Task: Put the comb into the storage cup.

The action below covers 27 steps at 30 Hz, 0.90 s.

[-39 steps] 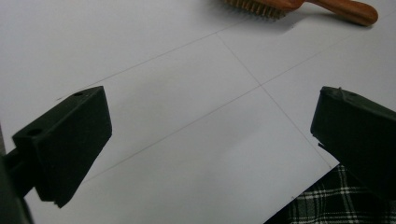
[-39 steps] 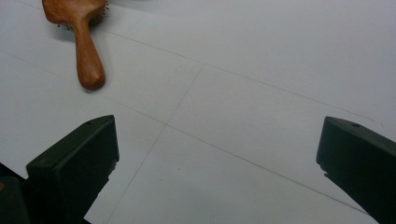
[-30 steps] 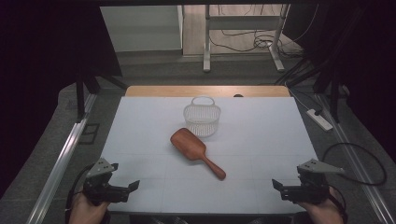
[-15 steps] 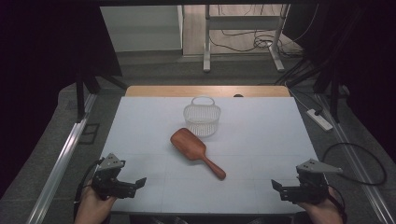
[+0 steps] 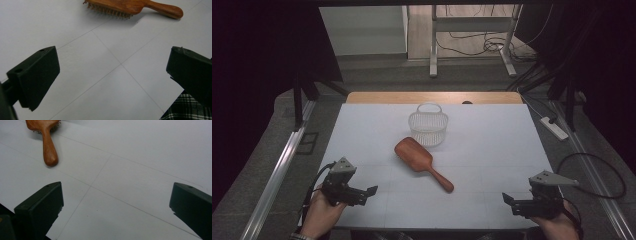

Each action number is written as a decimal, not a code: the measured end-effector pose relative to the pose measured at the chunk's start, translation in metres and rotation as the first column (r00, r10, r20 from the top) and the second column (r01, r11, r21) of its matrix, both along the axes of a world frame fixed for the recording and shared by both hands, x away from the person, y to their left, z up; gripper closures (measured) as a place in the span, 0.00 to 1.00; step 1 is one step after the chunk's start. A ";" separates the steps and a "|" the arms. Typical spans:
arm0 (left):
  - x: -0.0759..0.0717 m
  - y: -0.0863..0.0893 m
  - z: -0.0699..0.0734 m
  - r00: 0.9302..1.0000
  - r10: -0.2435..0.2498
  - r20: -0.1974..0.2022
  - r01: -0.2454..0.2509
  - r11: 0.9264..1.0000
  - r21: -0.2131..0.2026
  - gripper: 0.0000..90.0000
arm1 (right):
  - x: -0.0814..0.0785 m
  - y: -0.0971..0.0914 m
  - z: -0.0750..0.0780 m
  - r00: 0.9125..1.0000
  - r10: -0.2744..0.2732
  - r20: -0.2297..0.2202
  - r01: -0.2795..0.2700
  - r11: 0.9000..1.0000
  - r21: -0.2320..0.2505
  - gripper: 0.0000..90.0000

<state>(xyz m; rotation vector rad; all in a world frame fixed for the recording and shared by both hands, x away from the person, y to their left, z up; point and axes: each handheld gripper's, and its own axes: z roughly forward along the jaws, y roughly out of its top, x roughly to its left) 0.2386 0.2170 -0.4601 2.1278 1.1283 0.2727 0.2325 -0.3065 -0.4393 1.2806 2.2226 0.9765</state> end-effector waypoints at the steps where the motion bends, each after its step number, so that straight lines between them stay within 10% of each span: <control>1: 0.002 -0.002 0.000 1.000 -0.004 -0.003 0.004 1.000 0.006 0.00 | 0.000 0.000 0.000 1.000 0.001 0.000 -0.001 1.000 0.000 0.00; 27: 0.046 -0.040 0.010 0.996 -0.092 -0.019 0.094 0.992 0.083 0.00 | 0.000 0.000 0.000 1.000 -0.005 0.000 0.005 1.000 -0.003 0.00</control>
